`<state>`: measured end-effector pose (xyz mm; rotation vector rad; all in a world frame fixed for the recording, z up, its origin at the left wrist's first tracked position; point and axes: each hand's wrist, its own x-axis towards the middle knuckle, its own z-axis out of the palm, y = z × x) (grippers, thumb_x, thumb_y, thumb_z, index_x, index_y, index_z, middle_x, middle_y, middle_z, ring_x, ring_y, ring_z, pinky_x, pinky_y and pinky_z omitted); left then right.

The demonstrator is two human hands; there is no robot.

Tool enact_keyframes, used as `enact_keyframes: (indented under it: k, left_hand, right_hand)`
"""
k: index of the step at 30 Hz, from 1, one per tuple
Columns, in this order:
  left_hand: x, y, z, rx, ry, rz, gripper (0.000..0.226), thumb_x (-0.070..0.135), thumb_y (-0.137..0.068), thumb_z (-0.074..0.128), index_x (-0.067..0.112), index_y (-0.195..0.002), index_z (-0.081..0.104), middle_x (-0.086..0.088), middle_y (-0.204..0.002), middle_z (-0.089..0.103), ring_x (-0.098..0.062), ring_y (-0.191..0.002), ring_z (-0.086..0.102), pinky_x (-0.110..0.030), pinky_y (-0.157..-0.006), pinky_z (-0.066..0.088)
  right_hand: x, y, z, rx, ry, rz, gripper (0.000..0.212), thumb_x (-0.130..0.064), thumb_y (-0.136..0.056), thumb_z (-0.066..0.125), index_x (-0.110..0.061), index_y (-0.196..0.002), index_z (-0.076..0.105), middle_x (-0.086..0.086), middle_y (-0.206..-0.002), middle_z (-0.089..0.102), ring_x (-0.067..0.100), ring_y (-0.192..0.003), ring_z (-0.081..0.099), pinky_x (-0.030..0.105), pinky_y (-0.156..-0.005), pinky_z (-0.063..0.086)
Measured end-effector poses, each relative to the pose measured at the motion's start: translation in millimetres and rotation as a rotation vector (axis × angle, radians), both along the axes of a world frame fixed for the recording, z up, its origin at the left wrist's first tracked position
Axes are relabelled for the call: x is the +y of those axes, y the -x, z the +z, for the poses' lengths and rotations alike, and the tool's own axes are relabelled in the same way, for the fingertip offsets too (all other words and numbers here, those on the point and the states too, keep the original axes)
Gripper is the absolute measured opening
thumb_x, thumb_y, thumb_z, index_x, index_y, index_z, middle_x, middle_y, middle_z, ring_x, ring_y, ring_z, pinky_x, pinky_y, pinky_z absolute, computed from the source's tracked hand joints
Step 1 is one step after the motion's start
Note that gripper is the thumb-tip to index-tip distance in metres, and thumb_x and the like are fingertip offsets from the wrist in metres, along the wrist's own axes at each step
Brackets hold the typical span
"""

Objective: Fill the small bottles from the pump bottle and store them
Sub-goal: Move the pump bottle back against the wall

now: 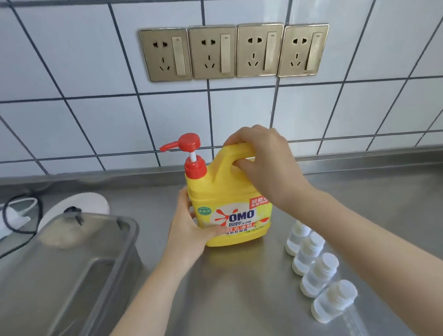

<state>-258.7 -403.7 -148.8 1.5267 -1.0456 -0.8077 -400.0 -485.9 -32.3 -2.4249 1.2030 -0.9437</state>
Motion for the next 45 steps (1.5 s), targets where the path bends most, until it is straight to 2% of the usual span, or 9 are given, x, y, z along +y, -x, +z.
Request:
enact_keyframes:
  k: [5, 9, 14, 21, 29, 31, 36, 41, 45]
  left_hand:
    - [-32.1, -9.9, 8.2, 0.009, -0.023, 0.001, 0.087, 0.001, -0.063, 0.088, 0.03, -0.13, 0.04, 0.012, -0.117, 0.062, -0.009, -0.111, 0.06, -0.029, -0.09, 0.054]
    - [-61.4, -28.0, 15.5, 0.01, -0.052, -0.014, 0.083, -0.005, -0.063, 0.086, 0.033, -0.12, 0.04, 0.01, -0.116, 0.06, -0.004, -0.106, 0.06, -0.02, -0.087, 0.054]
    - [-89.6, -53.4, 12.9, 0.002, -0.103, -0.083, 0.091, 0.005, -0.058, 0.084, 0.037, -0.128, 0.036, 0.006, -0.124, 0.06, -0.007, -0.113, 0.06, -0.028, -0.092, 0.053]
    - [-123.3, -75.7, 9.3, -0.077, -0.119, -0.12, 0.089, -0.001, -0.068, 0.085, 0.037, -0.13, 0.034, 0.005, -0.123, 0.062, -0.01, -0.114, 0.061, -0.029, -0.092, 0.054]
    - [-130.5, -83.5, 10.4, -0.184, -0.16, -0.107, 0.091, 0.007, -0.068, 0.087, 0.055, -0.119, 0.029, 0.015, -0.118, 0.061, -0.001, -0.109, 0.059, -0.015, -0.085, 0.048]
    - [-126.8, -81.3, 10.5, -0.209, -0.173, -0.074, 0.088, 0.007, -0.068, 0.086, 0.052, -0.12, 0.031, 0.017, -0.114, 0.062, 0.001, -0.105, 0.059, -0.013, -0.083, 0.047]
    - [-110.3, -74.5, 10.3, -0.293, -0.285, 0.017, 0.059, 0.021, -0.08, 0.079, 0.022, -0.126, 0.042, 0.004, -0.117, 0.064, -0.015, -0.11, 0.06, -0.033, -0.091, 0.048]
    - [-81.4, -77.6, 37.7, -0.221, -0.401, 0.045, 0.043, 0.023, -0.091, 0.067, 0.01, -0.128, 0.05, -0.005, -0.118, 0.062, -0.02, -0.105, 0.061, -0.03, -0.089, 0.048]
    - [-36.4, -86.1, 65.8, -0.246, -0.403, 0.013, 0.029, 0.014, -0.093, 0.061, 0.009, -0.122, 0.057, -0.006, -0.11, 0.065, -0.018, -0.093, 0.061, -0.016, -0.074, 0.044]
  right_hand:
    - [-30.9, -12.3, 5.9, 0.037, -0.084, 0.001, 0.038, 0.0, -0.078, 0.061, -0.025, -0.106, 0.066, -0.002, -0.099, 0.061, 0.023, -0.099, 0.047, 0.034, -0.081, 0.042]
    - [-61.2, -27.8, 7.2, 0.059, -0.14, 0.008, 0.038, 0.0, -0.075, 0.062, -0.025, -0.103, 0.066, -0.001, -0.098, 0.062, 0.024, -0.097, 0.048, 0.035, -0.078, 0.043]
    - [-89.5, -42.1, 4.1, 0.095, -0.204, 0.054, 0.034, -0.005, -0.072, 0.066, -0.025, -0.1, 0.067, -0.001, -0.095, 0.063, 0.024, -0.096, 0.049, 0.036, -0.08, 0.044]
    - [-123.3, -53.9, 8.6, 0.083, -0.241, 0.086, 0.033, -0.009, -0.072, 0.074, -0.023, -0.101, 0.068, -0.002, -0.099, 0.064, 0.019, -0.097, 0.049, 0.021, -0.069, 0.027]
    - [-137.9, -60.4, 5.6, 0.149, -0.245, 0.101, 0.03, -0.013, -0.077, 0.073, -0.019, -0.104, 0.064, 0.0, -0.103, 0.063, 0.022, -0.097, 0.049, 0.023, -0.073, 0.031]
    - [-138.3, -60.4, 4.5, 0.186, -0.274, 0.078, 0.028, -0.017, -0.08, 0.073, -0.017, -0.106, 0.063, 0.002, -0.105, 0.062, 0.022, -0.098, 0.048, 0.024, -0.073, 0.029]
    - [-138.6, -57.0, 11.2, 0.303, -0.372, 0.044, 0.034, -0.024, -0.084, 0.067, -0.016, -0.116, 0.059, 0.007, -0.111, 0.056, 0.027, -0.106, 0.046, 0.026, -0.079, 0.033]
    - [-100.9, -58.1, 41.2, 0.305, -0.23, 0.04, 0.045, -0.007, -0.085, 0.062, -0.017, -0.128, 0.053, 0.005, -0.127, 0.05, 0.027, -0.121, 0.039, 0.03, -0.099, 0.036]
    - [-42.7, -67.5, 57.1, 0.231, -0.253, 0.093, 0.04, -0.009, -0.087, 0.06, -0.017, -0.126, 0.055, 0.003, -0.126, 0.051, 0.025, -0.119, 0.039, 0.028, -0.099, 0.033]
